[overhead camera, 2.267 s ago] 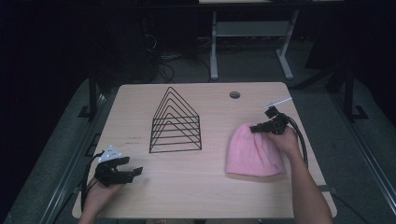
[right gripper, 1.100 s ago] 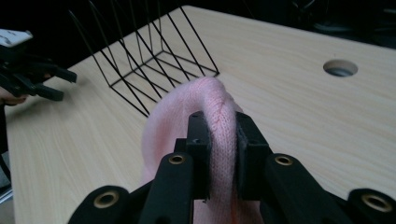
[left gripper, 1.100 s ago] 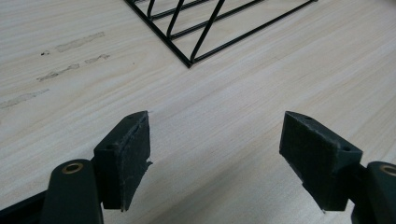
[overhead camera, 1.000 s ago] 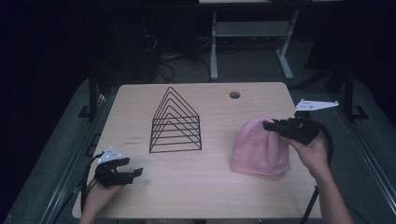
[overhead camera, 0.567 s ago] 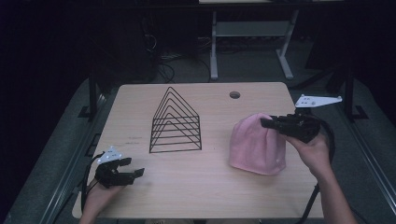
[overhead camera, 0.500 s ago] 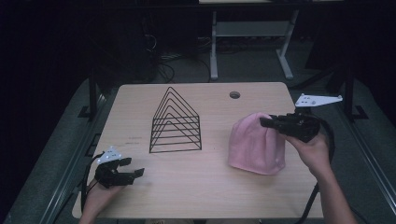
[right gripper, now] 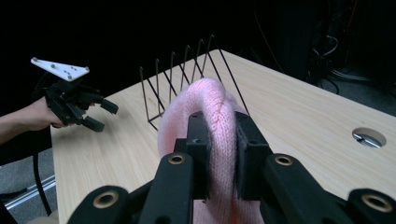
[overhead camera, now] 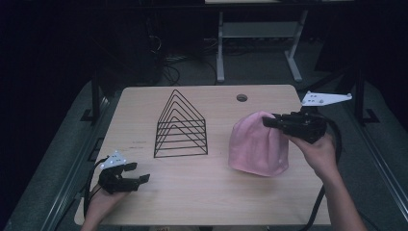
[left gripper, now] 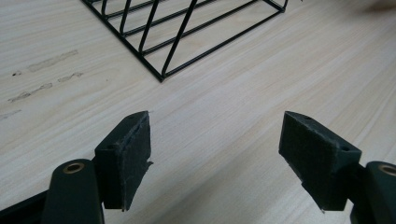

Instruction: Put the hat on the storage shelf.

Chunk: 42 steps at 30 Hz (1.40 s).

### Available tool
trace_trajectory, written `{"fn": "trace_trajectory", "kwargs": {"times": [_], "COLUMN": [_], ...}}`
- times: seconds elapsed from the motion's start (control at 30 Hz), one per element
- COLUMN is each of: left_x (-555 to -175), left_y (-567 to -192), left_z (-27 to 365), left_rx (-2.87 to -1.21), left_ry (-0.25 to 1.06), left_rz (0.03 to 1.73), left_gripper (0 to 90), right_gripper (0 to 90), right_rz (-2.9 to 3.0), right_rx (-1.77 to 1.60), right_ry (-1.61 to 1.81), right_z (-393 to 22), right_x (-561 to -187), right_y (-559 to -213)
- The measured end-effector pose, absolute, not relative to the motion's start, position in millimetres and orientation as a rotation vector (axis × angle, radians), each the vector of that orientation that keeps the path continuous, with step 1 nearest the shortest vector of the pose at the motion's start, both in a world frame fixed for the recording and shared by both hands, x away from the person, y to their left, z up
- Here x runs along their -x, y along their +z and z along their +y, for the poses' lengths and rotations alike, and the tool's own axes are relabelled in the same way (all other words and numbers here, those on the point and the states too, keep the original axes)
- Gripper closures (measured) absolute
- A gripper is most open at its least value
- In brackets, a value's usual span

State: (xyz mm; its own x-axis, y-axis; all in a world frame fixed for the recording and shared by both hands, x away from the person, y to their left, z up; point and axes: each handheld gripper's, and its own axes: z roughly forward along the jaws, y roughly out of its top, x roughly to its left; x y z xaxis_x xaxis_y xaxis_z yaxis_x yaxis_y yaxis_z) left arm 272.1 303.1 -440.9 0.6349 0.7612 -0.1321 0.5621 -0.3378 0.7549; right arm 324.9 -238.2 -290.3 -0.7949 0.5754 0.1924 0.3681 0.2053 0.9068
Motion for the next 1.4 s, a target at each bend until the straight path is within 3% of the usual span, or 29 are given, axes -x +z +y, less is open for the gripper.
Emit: {"fn": "trace_trajectory", "kwargs": {"times": [1.4], "left_x": [-279.1], "left_y": [-375.3], "left_z": [243.3], "left_rx": [-2.05], "left_ry": [0.18], "left_rz": [0.647], "left_gripper": [26.1], "right_gripper": [77.9], "right_rz": [2.283], "right_rx": [-0.698], "right_ry": [1.717], "right_z": [-202.2], "right_x": [-322.9], "right_y": [-238.8]}}
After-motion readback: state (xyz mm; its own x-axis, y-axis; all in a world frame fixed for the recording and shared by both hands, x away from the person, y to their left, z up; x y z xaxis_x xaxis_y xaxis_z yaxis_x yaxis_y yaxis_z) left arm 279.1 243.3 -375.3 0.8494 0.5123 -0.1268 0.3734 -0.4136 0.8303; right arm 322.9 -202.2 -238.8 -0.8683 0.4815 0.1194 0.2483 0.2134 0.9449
